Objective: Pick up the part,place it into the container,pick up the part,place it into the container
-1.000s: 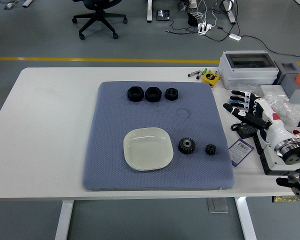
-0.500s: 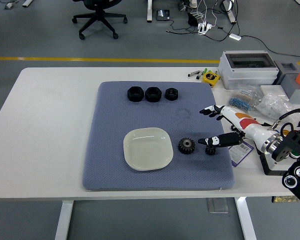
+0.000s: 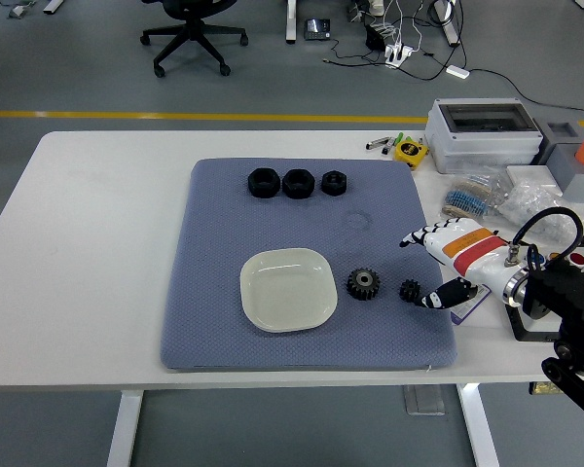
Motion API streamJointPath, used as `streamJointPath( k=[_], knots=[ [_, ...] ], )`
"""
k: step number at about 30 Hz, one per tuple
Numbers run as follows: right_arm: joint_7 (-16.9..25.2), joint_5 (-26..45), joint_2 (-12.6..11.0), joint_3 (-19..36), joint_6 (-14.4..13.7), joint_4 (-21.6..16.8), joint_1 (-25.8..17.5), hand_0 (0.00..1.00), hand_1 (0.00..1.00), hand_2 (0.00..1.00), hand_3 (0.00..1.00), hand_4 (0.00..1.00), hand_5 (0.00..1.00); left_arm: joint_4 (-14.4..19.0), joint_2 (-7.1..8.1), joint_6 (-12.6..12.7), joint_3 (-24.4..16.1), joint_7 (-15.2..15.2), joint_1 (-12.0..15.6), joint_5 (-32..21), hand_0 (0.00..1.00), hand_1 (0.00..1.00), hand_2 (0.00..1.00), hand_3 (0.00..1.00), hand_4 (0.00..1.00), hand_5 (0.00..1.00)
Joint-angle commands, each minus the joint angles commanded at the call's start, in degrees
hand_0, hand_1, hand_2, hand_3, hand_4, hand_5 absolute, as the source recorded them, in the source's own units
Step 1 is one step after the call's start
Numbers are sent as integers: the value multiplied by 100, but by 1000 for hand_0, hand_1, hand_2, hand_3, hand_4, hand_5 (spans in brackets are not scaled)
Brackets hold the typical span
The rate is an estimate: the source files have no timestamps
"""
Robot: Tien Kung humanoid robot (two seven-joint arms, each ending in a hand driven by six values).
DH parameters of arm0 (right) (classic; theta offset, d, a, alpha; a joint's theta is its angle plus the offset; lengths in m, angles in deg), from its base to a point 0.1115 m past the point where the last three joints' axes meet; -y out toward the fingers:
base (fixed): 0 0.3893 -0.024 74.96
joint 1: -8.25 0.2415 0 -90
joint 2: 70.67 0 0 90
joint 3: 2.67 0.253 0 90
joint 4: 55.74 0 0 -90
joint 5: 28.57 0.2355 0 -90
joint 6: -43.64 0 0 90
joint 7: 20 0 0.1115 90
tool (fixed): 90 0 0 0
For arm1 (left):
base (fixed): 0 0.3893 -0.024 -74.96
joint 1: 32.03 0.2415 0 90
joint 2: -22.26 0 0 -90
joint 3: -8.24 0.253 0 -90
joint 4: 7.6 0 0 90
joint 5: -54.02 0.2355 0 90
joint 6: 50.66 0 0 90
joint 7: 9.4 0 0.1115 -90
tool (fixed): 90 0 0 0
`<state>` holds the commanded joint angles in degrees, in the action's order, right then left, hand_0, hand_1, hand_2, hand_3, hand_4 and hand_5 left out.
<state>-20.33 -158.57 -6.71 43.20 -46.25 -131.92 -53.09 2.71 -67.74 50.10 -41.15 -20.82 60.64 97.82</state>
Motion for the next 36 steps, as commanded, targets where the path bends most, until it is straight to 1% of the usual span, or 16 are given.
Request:
streamJointPath(
  k=[3,4,10,11,16,17,22,23,31,36],
  knots=[
    [19,29,12,-91,30,74,30,630,665,706,728,998,387,0,0,1,4,0,0,-5,394,533,568,469,998,785],
    [25,51,17,-122,39,100,40,613,634,678,676,998,371,0,0,1,5,-1,-2,-6,393,534,569,470,998,785],
    [33,275,59,-254,51,250,99,613,634,678,676,998,371,0,0,-1,24,1,-6,-26,393,534,569,470,998,785],
    [25,315,67,-267,51,272,111,585,614,664,609,998,368,0,0,-2,32,2,-8,-32,394,533,569,470,998,788],
    [-1,500,111,-309,-21,370,176,585,614,664,609,998,368,0,0,-5,43,6,-15,-40,394,533,569,470,998,788],
    [-4,546,127,-321,-58,410,200,577,597,624,566,912,368,0,0,-7,50,7,-16,-44,394,532,567,470,998,788],
    [2,651,178,-377,-122,571,281,577,597,624,566,912,368,0,0,-9,69,9,-24,-58,394,532,567,470,998,788],
    [4,663,186,-387,-122,601,290,557,592,611,555,876,368,0,0,-10,75,11,-25,-63,393,533,567,470,998,788],
    [21,767,312,-488,-154,921,382,554,590,611,552,870,364,0,0,-13,95,7,-26,-74,393,532,567,470,998,789],
    [31,796,337,-509,-186,1032,407,541,584,606,548,871,357,0,0,-14,90,3,-24,-60,393,533,567,470,998,789]
  ],
)
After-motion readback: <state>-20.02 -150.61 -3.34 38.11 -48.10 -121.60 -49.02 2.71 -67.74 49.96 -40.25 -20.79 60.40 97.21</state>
